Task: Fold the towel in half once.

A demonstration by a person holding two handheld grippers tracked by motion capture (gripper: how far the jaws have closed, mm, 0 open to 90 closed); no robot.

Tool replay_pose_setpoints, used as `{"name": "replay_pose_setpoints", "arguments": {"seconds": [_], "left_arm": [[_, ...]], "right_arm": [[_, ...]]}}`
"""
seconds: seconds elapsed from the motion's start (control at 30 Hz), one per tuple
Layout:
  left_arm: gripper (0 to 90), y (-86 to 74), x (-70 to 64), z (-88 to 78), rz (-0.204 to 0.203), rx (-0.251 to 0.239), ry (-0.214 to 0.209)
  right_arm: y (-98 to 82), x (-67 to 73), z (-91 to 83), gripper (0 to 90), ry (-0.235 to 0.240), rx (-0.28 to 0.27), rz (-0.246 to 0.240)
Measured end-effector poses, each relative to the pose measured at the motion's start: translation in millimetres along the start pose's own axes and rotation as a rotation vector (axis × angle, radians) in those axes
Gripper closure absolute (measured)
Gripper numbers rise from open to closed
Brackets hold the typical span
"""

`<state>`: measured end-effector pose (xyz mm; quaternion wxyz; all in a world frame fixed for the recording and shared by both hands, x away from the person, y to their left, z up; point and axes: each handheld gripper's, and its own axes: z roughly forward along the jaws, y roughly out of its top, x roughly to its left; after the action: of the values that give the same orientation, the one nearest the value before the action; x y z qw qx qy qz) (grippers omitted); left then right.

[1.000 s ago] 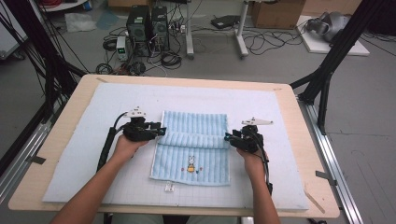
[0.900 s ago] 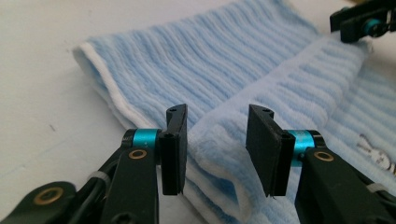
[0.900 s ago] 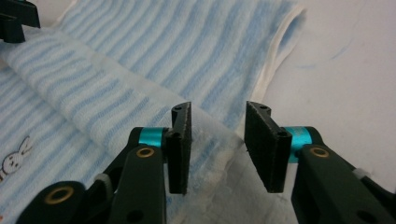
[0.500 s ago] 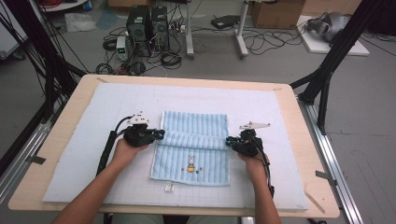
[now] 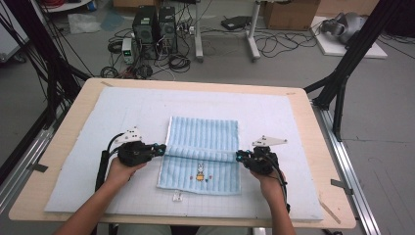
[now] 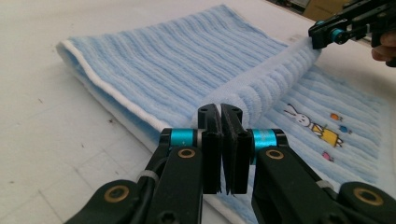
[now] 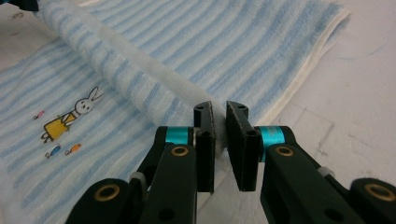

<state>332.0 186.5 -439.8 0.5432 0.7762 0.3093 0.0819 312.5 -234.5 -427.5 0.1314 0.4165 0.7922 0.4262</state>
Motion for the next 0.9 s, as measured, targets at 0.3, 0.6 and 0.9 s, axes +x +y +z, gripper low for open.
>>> {"name": "replay_pose_setpoints", "arguments": {"seconds": [0.3,0.6,0.9], "left_arm": [[86.4,-10.9,-18.1,-13.6,0.016,0.000,0.015],[86.3,-24.2,-37.5,-26.4,0.024,0.019,0.034],[86.3,-35.3,-49.6,-33.3,0.020,0.053,0.033]], "right_arm": [[-14.8,16.9,-14.8,81.5,0.001,-0.016,-0.015],[-30.9,40.9,-25.0,81.4,-0.018,-0.004,-0.042],[-41.0,54.4,-33.0,81.4,-0.024,0.012,-0.063]]}}
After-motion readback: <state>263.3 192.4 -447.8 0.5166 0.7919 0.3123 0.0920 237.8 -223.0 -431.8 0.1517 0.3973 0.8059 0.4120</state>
